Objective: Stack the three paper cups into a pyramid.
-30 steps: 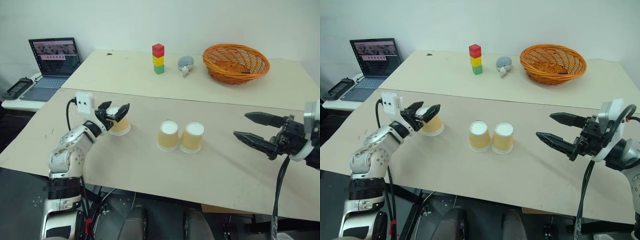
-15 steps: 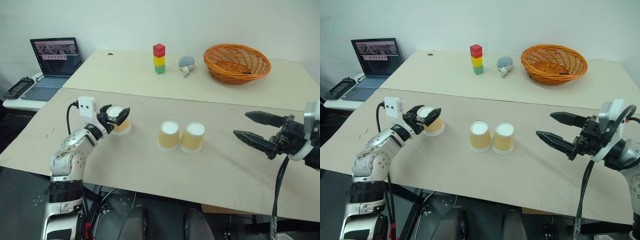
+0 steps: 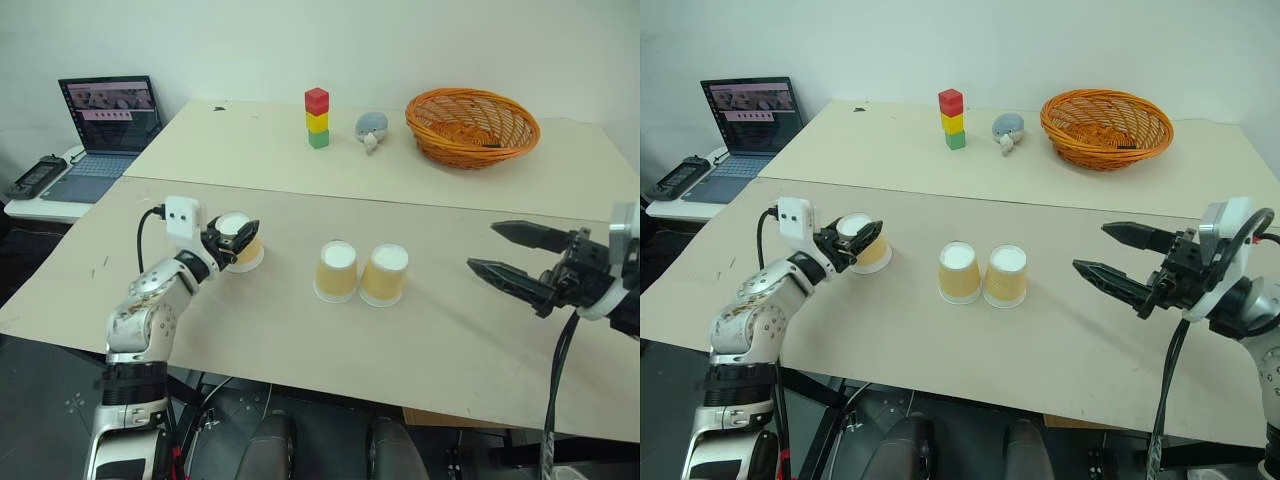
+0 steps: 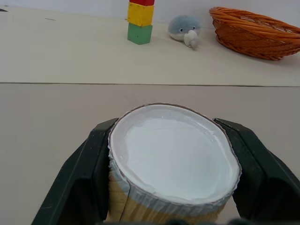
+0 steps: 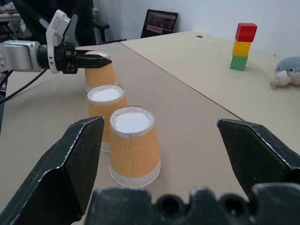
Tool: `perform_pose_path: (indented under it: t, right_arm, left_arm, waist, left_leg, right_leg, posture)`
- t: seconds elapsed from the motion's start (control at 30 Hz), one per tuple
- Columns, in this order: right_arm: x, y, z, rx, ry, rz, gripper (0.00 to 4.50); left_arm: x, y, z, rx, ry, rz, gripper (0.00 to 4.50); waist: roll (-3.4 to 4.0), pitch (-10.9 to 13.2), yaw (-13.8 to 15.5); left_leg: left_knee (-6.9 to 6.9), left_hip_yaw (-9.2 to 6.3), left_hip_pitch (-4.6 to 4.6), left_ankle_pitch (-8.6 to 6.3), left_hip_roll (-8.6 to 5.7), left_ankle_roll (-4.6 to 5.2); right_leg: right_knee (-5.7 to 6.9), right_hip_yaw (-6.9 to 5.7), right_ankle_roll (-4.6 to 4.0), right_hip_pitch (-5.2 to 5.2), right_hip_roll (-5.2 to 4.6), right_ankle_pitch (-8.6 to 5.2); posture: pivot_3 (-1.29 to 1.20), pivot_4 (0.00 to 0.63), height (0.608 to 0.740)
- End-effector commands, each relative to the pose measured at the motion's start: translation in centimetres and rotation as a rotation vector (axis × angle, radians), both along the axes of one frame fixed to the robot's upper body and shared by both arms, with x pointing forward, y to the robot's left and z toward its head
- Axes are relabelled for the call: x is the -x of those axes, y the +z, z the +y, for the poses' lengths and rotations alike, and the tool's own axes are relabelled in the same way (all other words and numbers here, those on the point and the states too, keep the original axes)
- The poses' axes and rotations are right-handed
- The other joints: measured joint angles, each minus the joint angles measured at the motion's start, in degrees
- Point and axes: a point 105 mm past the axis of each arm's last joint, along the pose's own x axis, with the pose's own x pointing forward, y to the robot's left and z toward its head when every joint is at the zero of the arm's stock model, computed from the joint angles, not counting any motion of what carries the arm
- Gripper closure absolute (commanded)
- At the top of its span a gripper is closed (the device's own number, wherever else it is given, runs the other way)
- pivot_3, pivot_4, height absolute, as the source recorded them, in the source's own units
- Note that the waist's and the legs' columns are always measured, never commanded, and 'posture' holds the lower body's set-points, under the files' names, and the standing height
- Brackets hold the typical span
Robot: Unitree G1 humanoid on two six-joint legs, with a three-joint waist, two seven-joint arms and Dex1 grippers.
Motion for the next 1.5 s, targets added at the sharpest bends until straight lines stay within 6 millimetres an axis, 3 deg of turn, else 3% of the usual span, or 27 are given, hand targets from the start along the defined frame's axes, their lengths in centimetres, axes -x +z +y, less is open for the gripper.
perform_pose_path:
  t: [0.03,0.17,0.27,0.43,0.53,0.6,0.73,0.9,1.2,1.5]
  right_arm:
    - [0.0,1.4,0.3,0.004,0.013,-0.069,0.0]
    - [0.0,1.4,0.3,0.008,0.018,-0.067,0.0]
    - [0.3,1.6,0.3,0.005,0.025,-0.064,0.0]
    - [0.6,1.1,0.1,0.014,0.01,-0.051,0.0]
    - [0.7,1.0,0.2,0.015,0.012,-0.052,0.0]
    - [0.7,1.0,0.1,0.018,-0.001,-0.055,0.0]
    - [1.1,1.2,0.0,0.015,-0.014,-0.06,0.0]
    - [1.5,1.3,-0.2,0.017,-0.034,-0.063,0.0]
    - [2.0,1.4,-0.3,0.015,-0.044,-0.063,0.0]
    - [2.4,0.8,0.0,0.026,-0.034,-0.028,0.0]
  left_arm:
    - [-0.7,4.3,-1.1,-0.047,-0.056,-0.136,1.3]
    - [-0.8,7.8,-3.0,-0.057,-0.173,-0.212,1.3]
    - [0.2,10.4,-5.5,-0.074,-0.384,-0.222,1.3]
    - [3.3,13.1,-8.6,-0.067,-0.757,-0.201,1.3]
    - [3.9,14.2,-9.3,-0.043,-0.864,-0.192,1.3]
    - [4.1,14.9,-10.8,-0.061,-0.948,-0.189,1.3]
    - [4.9,14.0,-13.4,-0.126,-1.095,-0.159,1.3]
    - [5.0,11.7,-14.9,-0.158,-1.172,-0.103,1.3]
    - [4.1,9.5,-15.2,-0.183,-1.175,-0.063,1.3]
    - [3.6,9.3,-15.5,-0.167,-1.17,-0.068,1.3]
  waist:
    - [-0.01,0.0,0.0]
    - [-0.12,0.1,0.1]
    - [-0.15,0.1,0.0]
    - [-0.16,0.1,-0.4]
    - [-0.16,0.1,-0.6]
    - [-0.18,0.1,-0.8]
    - [-0.19,0.1,-0.9]
    - [-0.22,0.2,-1.2]
    - [-0.23,0.2,-1.4]
    - [-0.25,0.2,-1.2]
  left_leg:
    - [0.0,0.0,-0.01,0.0,0.0,0.0]
    - [0.0,0.0,-0.04,0.01,-0.02,-0.01]
    - [0.0,0.0,-0.11,0.04,-0.04,-0.07]
    - [0.0,0.05,0.0,0.06,-0.01,-0.1]
    - [0.0,0.05,0.03,0.08,0.02,-0.13]
    - [-0.01,0.06,0.08,0.08,0.04,-0.11]
    - [0.0,0.11,0.04,0.08,0.02,-0.1]
    - [0.0,0.13,0.01,0.08,0.05,-0.1]
    - [-0.02,0.13,0.04,0.12,0.12,0.01]
    - [-0.01,0.13,0.01,0.12,0.09,0.02]
  right_leg:
    - [0.0,-0.01,0.0,0.0,0.02,0.0]
    - [-0.02,-0.04,0.01,0.01,0.08,0.01]
    - [-0.02,-0.06,0.02,-0.02,0.1,0.01]
    - [-0.01,-0.11,0.02,0.01,0.16,0.01]
    - [0.0,-0.14,0.02,0.01,0.23,0.01]
    - [0.0,-0.12,0.02,0.03,0.25,0.01]
    - [-0.02,-0.13,0.02,0.03,0.27,0.0]
    - [0.0,-0.08,0.02,0.0,0.26,0.0]
    - [0.01,-0.08,0.02,-0.01,0.33,0.0]
    - [-0.03,-0.11,0.02,0.02,0.28,0.0]
  posture:
    - [0.0,0.15,0.629]
    - [0.0,0.15,0.629]
    - [0.0,0.15,0.629]
    - [0.0,0.15,0.629]
    - [0.0,0.15,0.629]
    - [0.0,0.15,0.629]
    - [0.0,0.15,0.629]
    - [0.0,0.15,0.629]
    - [0.0,0.15,0.629]
    - [0.0,0.15,0.629]
